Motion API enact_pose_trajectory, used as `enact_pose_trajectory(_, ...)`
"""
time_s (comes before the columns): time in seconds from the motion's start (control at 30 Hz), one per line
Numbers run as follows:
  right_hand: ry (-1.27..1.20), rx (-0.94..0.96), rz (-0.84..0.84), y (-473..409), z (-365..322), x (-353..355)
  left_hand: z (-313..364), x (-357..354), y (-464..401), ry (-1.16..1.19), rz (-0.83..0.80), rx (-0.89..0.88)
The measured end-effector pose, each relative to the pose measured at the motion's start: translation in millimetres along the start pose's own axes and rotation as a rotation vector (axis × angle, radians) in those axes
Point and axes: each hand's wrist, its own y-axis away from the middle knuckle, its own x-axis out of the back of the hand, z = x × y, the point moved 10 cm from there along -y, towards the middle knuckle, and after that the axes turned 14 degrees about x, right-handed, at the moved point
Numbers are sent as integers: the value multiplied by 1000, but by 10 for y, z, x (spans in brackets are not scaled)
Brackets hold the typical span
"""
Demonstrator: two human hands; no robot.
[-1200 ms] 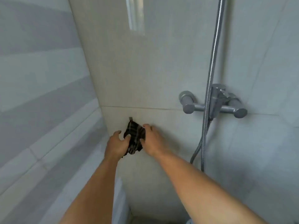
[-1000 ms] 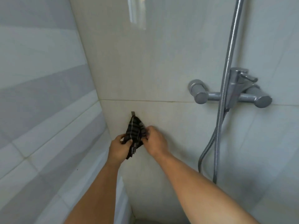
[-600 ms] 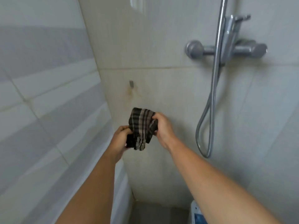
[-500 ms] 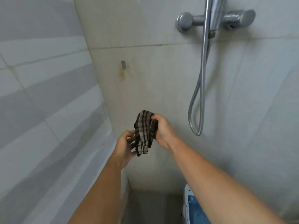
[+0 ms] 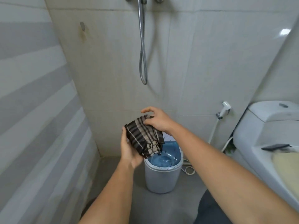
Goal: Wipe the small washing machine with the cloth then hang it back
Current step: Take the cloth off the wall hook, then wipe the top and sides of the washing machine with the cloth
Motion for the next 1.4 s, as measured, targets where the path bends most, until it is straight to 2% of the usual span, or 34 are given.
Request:
enact_pose_trajectory(0.17, 23, 97, 173, 404, -128, 428, -286, -335, 176, -223, 10, 106)
enact_pose_trajectory(0.27, 188, 149, 325, 592, -194, 661, -316, -461, 255, -274, 65, 103)
enact_pose_trajectory(0.33, 294, 125, 446, 760, -143, 784, -278, -558, 286, -302, 80, 74)
enact_pose_trajectory(0.4, 209, 34, 500, 911, 21, 851, -217, -661, 307, -325, 90, 39)
enact_pose_trajectory(0.5, -87, -77, 453, 1033, 332, 820, -122, -807, 325, -351, 96, 10)
enact_pose_trajectory(0.67, -369, -87, 373, 1113, 501, 690, -95, -907, 301, -471, 125, 39)
enact_pose_trajectory(0.73, -417, -60, 392, 1135, 483, 689, -98, -905, 307, -499, 143, 48)
enact_pose_trajectory(0.83, -408, -31, 479, 1119, 579, 733, -112, -837, 283, -579, 231, 68)
enact_pose_trajectory(0.97, -74, 14, 585, 1070, 630, 770, -143, -617, 135, -738, 414, 71)
enact_pose_trajectory(1.1, 117, 80, 480, 987, 675, 502, -300, -545, -63, -652, 404, 185)
enact_pose_trajectory(1.2, -6, 111, 276, 991, 709, 187, -404, -570, -139, -641, 365, 311)
enact_pose_trajectory(1.27, -135, 75, 198, 1013, 795, 60, -447, -578, -133, -694, 337, 387)
enact_pose_trajectory(1.33, -185, 58, 225, 1024, 882, 80, -457, -548, -119, -733, 308, 443)
enact_pose_trajectory(1.4, -208, 18, 323, 1053, 973, 193, -437, -483, -105, -756, 301, 469)
